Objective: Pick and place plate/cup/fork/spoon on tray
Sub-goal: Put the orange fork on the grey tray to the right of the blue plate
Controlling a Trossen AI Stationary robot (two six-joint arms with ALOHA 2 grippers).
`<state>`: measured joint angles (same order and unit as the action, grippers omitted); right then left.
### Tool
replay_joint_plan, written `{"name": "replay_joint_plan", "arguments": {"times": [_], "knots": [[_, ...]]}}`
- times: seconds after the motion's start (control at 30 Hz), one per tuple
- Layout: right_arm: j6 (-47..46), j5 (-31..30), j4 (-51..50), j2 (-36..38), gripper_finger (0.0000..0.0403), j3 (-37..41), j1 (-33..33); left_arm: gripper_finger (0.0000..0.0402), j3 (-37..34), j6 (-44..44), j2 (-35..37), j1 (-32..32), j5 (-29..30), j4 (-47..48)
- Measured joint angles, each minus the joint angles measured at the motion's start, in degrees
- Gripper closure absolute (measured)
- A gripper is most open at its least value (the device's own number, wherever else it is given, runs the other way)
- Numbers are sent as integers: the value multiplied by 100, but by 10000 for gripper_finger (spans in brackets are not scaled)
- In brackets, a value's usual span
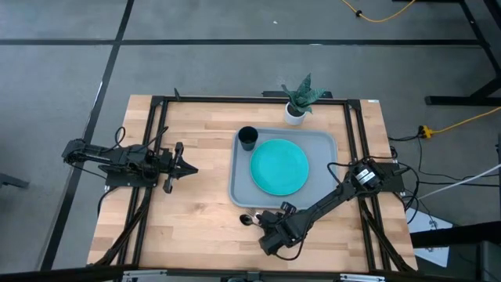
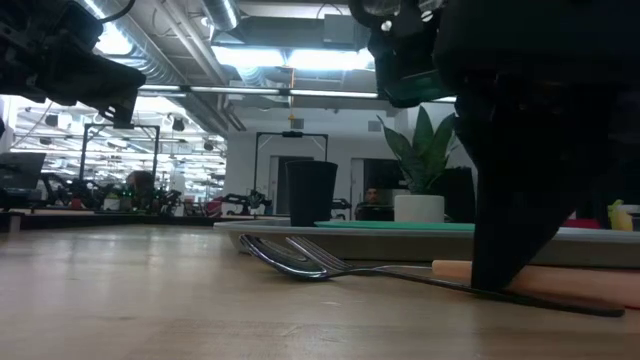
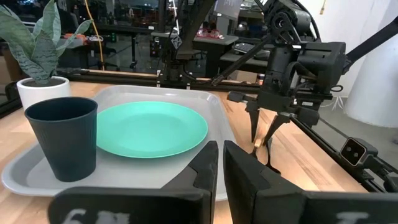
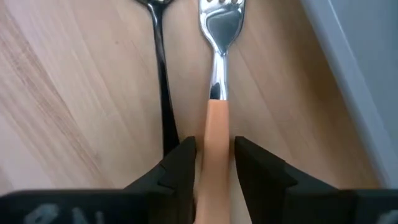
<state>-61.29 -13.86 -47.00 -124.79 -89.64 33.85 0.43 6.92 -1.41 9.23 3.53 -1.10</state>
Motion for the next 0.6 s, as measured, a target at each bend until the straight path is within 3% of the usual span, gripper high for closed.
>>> {"name": "replay_joint_plan", "arguments": {"times": [0.27,0.47,0.6], "knots": [[-14,242,9,2,354,-11,2,382,1,0,-1,0,0,1],[-25,334,-120,-1,354,-81,7,382,0,0,-1,0,0,0],[-40,460,-985,-60,354,-605,51,382,0,0,0,0,0,0]]}}
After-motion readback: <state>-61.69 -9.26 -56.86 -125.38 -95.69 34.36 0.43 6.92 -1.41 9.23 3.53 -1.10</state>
